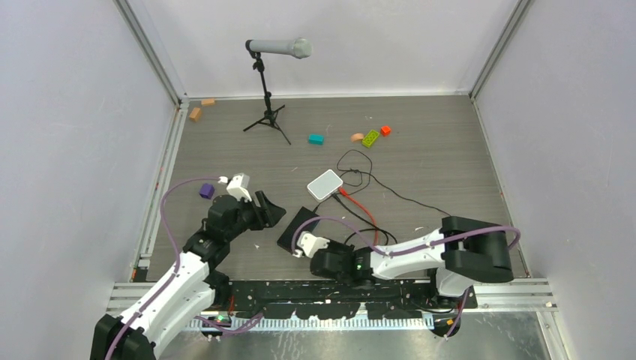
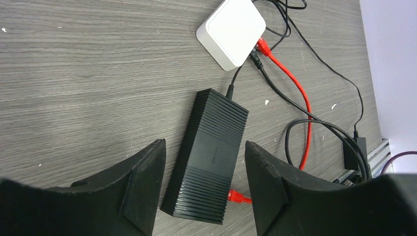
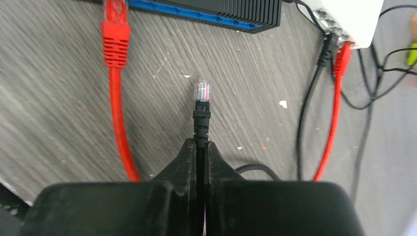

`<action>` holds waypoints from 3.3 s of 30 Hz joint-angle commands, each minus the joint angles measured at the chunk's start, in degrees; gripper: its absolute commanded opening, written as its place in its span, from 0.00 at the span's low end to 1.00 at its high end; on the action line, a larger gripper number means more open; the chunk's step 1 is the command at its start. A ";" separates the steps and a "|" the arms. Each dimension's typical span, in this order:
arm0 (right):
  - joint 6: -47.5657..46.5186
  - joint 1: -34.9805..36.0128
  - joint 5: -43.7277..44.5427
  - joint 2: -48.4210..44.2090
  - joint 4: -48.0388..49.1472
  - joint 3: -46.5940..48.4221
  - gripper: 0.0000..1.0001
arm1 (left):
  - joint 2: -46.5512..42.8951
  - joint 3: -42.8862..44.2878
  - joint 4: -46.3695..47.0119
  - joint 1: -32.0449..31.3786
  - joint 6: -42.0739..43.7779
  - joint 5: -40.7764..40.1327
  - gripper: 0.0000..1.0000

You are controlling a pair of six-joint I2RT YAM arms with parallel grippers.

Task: Insert the plug into the switch port
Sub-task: Pick up the connector from the center of the board, then insert the connector into the switch port.

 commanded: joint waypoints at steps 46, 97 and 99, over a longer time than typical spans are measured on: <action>11.29 -11.77 -15.14 0.08 45.06 -15.26 0.00 | 38.76 1.21 29.47 1.66 1.01 20.35 0.63; -3.65 -16.40 -23.05 -10.26 36.31 -16.38 0.00 | 47.89 10.55 23.32 -6.45 9.99 18.89 0.59; -4.19 -16.48 -23.25 -10.32 36.30 -16.41 0.00 | 49.08 11.03 23.70 -6.42 10.03 19.38 0.59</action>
